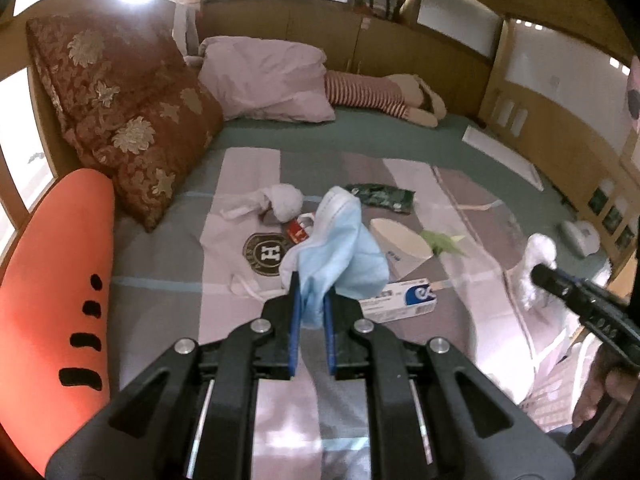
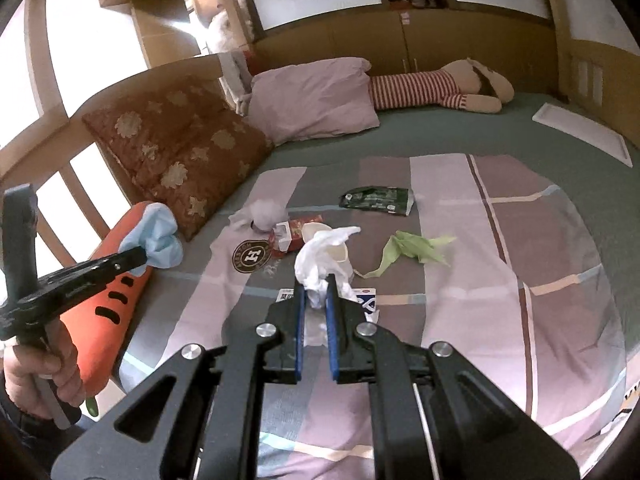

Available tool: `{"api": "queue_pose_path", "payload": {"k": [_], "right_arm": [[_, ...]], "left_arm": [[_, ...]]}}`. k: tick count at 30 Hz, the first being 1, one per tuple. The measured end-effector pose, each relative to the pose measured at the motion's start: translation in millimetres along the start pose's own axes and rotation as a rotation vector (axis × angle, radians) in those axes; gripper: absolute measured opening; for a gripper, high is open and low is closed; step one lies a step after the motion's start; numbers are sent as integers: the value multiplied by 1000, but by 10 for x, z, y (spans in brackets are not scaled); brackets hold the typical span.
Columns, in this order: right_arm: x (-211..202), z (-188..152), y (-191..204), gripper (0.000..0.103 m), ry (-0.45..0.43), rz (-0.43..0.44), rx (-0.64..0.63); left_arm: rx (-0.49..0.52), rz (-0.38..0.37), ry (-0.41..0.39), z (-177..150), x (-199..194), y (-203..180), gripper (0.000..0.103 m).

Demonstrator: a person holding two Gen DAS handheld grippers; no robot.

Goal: Collect trash
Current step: 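Carry the blue mask and white tissue to the white bin and open both tools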

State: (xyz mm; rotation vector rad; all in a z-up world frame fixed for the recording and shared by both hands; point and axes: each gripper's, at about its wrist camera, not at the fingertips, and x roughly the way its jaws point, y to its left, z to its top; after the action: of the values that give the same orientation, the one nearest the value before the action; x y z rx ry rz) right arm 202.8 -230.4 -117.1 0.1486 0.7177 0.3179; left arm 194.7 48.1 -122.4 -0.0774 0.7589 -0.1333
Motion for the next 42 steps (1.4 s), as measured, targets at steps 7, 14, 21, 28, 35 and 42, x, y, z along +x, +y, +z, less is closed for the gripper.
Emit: {"api": "queue_pose_path", "payload": {"k": [7, 14, 21, 28, 35, 42], "right_arm": [[16, -42, -51, 10, 22, 1, 3], [-15, -34, -58, 10, 5, 6, 17], [-513, -43, -99, 10, -101, 3, 49], [-1599, -522, -569, 10, -152, -182, 76], [-2171, -1360, -1456, 19, -29, -437, 257], [-2559, -1775, -1816, 57, -74, -525, 415]], "left_arm": [[-3, -3, 20, -27, 56, 13, 11], [2, 7, 21, -26, 67, 8, 11], [2, -11, 22, -19, 88, -19, 11], [89, -90, 23, -97, 71, -276, 11], [215, -242, 48, -265, 51, -835, 11], [437, -528, 108, -602, -309, -2243, 11]]}}
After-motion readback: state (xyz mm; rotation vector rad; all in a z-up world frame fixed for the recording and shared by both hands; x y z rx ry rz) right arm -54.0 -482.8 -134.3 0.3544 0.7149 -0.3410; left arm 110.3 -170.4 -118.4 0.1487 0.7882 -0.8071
